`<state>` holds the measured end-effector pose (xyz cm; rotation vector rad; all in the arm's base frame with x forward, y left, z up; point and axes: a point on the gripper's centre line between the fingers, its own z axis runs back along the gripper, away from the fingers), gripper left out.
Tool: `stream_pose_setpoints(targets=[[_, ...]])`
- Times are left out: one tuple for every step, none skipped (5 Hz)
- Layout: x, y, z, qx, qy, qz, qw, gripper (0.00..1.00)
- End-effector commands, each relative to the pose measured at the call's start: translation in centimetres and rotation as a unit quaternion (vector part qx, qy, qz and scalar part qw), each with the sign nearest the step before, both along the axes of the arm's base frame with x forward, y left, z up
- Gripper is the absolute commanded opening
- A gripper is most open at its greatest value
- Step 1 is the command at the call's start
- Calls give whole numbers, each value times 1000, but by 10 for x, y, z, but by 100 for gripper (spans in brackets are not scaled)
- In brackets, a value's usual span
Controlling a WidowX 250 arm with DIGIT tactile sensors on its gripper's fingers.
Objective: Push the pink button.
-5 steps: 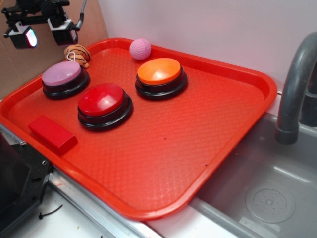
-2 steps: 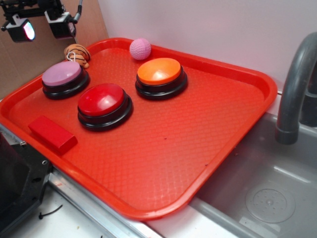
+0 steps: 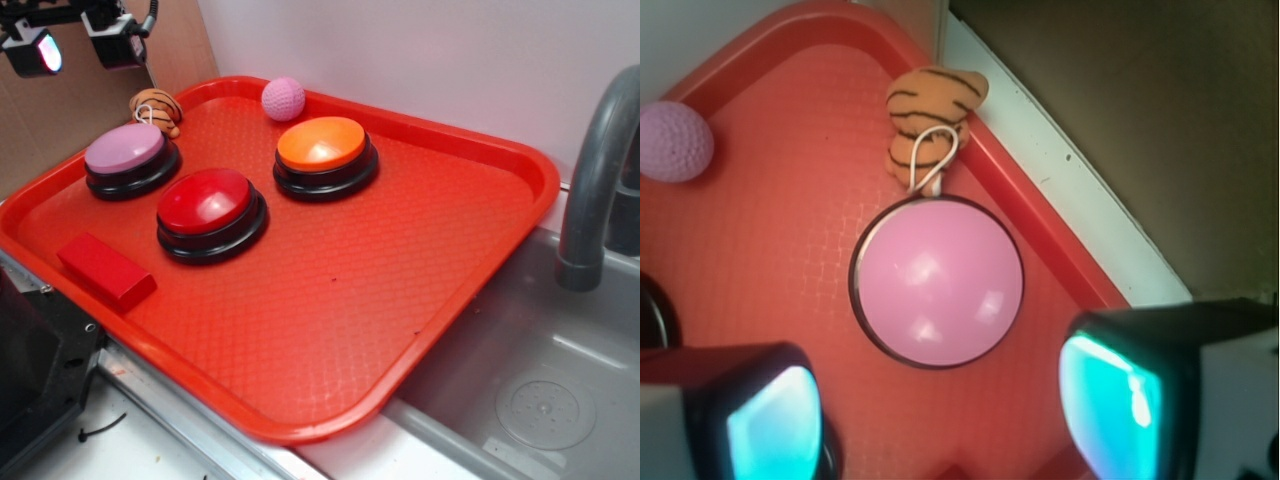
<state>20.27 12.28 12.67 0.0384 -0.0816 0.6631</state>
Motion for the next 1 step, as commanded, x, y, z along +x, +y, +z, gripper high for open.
stream_pose_setpoints(targets=[[-11,-18,56,60,-56,-62,995,100]])
